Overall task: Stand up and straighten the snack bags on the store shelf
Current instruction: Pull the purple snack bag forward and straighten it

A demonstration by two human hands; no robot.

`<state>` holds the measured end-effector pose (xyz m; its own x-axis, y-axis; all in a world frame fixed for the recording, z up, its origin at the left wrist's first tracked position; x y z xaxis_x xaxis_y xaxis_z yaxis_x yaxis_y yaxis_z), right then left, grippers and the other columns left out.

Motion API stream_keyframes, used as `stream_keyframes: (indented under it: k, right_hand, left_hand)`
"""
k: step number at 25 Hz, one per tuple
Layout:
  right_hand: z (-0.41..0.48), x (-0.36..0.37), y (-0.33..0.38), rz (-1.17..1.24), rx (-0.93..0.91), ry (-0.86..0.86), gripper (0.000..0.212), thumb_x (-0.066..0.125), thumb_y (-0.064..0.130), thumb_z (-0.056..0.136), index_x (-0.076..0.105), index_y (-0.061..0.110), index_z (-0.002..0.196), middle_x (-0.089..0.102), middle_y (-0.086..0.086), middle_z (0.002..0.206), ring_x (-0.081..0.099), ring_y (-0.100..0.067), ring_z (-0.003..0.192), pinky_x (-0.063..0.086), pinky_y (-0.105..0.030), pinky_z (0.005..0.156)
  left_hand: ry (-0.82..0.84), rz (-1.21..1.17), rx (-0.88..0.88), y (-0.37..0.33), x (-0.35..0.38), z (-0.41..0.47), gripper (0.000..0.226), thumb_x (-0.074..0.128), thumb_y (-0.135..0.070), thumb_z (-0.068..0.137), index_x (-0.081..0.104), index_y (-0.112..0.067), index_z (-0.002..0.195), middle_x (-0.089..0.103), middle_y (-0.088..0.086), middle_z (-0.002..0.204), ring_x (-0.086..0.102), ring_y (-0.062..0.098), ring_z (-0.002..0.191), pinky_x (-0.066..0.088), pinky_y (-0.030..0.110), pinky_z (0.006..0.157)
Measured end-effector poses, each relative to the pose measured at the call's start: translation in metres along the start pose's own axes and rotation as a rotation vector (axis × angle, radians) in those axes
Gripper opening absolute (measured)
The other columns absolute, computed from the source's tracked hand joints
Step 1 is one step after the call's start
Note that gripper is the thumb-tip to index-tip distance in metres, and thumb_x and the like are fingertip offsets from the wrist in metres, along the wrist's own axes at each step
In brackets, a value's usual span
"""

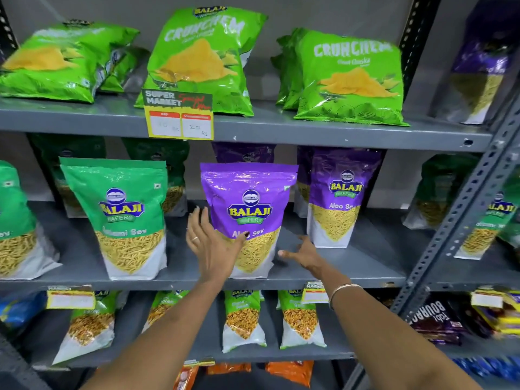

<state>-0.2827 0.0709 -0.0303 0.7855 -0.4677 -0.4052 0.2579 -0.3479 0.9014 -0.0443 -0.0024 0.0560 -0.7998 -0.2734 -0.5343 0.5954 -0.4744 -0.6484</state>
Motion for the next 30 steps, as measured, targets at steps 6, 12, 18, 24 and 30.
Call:
stream_keyframes:
  k: [6, 12, 18, 24, 30]
  right_hand:
    - [0.012, -0.134, -0.029, -0.138, 0.04, -0.357, 0.087, 0.08, 0.024, 0.067, 0.03, -0.003, 0.134, 0.043, -0.026, 0.134, 0.041, -0.038, 0.126, 0.036, -0.041, 0.104]
    - [0.087, -0.211, -0.066, -0.024, 0.013, -0.216, 0.093, 0.079, 0.022, 0.069, 0.023, 0.004, 0.14, 0.044, -0.014, 0.139, 0.045, -0.032, 0.127, 0.04, -0.035, 0.103]
    - [0.129, -0.17, -0.071, 0.41, -0.076, 0.227, 0.044, 0.07, -0.014, 0.069, 0.052, 0.012, 0.1, 0.069, 0.0, 0.086, 0.07, 0.0, 0.065, 0.057, -0.016, 0.059]
    - [0.097, -0.179, -0.068, 0.308, -0.145, 0.186, 0.057, 0.082, -0.003, 0.058, 0.053, 0.001, 0.107, 0.068, -0.004, 0.092, 0.067, -0.017, 0.081, 0.058, -0.017, 0.067]
    - [0.041, -0.187, -0.068, 0.214, -0.167, 0.168, 0.041, 0.071, -0.011, 0.07, 0.056, 0.021, 0.09, 0.065, -0.017, 0.109, 0.064, -0.013, 0.089, 0.055, -0.009, 0.063]
  left_hand:
    - [0.033, 0.019, 0.667, -0.139, 0.076, -0.037, 0.077, 0.051, -0.051, 0.075, 0.021, -0.018, 0.138, 0.028, 0.008, 0.144, 0.013, 0.019, 0.144, 0.015, 0.033, 0.112]
    - [0.419, -0.27, -0.035, -0.162, 0.228, -0.007, 0.102, 0.079, -0.026, 0.067, 0.02, 0.003, 0.145, 0.019, 0.018, 0.155, 0.017, 0.028, 0.146, 0.014, 0.031, 0.117]
    - [0.542, -0.541, -0.553, -0.105, 0.305, -0.008, 0.054, 0.084, -0.011, 0.058, 0.052, 0.002, 0.1, 0.065, 0.013, 0.102, 0.06, 0.027, 0.101, 0.053, 0.013, 0.067]
    - [0.578, -0.481, -0.524, -0.099, 0.287, -0.03, 0.079, 0.089, -0.026, 0.043, 0.056, 0.004, 0.107, 0.069, 0.018, 0.109, 0.066, 0.023, 0.088, 0.055, 0.035, 0.075]
    - [0.692, -0.437, -0.439, -0.12, 0.25, -0.064, 0.08, 0.086, -0.036, 0.041, 0.06, -0.009, 0.111, 0.071, 0.008, 0.112, 0.067, 0.024, 0.102, 0.053, 0.042, 0.093]
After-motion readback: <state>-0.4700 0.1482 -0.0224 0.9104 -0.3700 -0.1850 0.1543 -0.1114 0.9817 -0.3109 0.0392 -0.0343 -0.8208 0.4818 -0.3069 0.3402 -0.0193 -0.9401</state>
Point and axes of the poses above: each hand's wrist, its own z-axis towards the middle knuckle, its own x-axis out of the palm, y = z × x, the point moved 10 cm from there along z, towards the middle knuckle
